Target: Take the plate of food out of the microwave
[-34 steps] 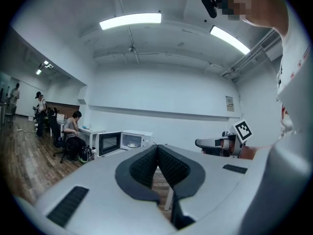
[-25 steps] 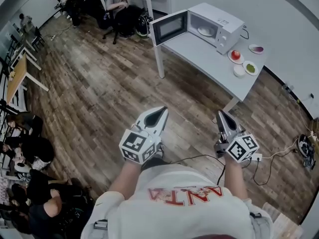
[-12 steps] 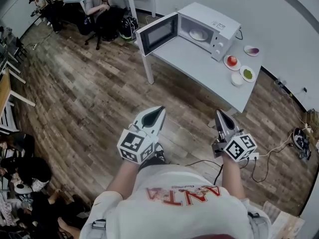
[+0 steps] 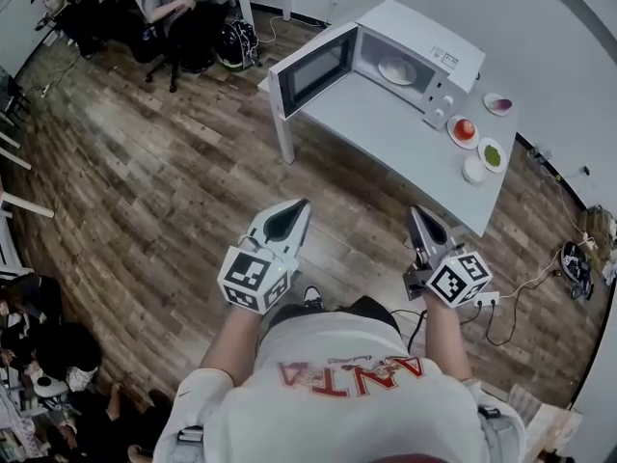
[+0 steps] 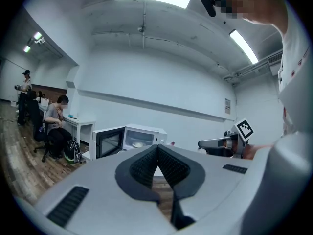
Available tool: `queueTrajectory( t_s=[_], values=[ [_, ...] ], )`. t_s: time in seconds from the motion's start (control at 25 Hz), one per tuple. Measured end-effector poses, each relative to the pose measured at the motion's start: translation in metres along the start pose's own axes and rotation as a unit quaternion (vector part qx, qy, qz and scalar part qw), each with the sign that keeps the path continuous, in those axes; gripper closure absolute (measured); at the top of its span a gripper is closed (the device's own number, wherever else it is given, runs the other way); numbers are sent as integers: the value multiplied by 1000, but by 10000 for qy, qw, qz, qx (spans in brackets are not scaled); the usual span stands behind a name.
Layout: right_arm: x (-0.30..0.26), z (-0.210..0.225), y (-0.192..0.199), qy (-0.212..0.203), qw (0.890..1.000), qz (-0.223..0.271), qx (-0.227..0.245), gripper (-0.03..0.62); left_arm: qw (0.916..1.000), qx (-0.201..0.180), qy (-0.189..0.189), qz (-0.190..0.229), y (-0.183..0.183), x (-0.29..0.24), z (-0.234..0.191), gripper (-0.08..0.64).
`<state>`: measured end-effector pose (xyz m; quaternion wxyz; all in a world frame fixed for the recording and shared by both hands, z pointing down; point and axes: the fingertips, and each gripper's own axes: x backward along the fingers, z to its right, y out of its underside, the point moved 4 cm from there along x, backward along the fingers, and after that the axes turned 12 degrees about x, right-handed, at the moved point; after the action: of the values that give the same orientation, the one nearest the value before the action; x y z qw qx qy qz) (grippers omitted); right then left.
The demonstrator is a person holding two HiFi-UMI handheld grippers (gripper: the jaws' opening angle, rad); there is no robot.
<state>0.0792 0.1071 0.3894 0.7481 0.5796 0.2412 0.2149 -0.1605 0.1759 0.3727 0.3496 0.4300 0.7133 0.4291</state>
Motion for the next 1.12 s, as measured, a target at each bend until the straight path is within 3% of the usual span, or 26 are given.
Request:
queueTrajectory(
  t_s=[0.24, 0.56, 0.88, 1.12],
  values=[
    [-33, 16, -3, 196, 9997, -106, -90, 589, 9998, 53, 181, -42, -11, -26, -24, 551],
    [-90, 59, -15, 99, 9998, -1, -170, 589, 9997, -9, 236, -18, -31, -84, -52, 551],
    [-146, 144, -37, 177, 9984, 163, -505, 589, 9997, -162, 182, -86, -65, -175, -70, 551],
    [-174, 226, -38, 449, 9927, 173, -1103, 589, 9993, -156, 276, -201, -83, -266, -72, 551]
  ],
)
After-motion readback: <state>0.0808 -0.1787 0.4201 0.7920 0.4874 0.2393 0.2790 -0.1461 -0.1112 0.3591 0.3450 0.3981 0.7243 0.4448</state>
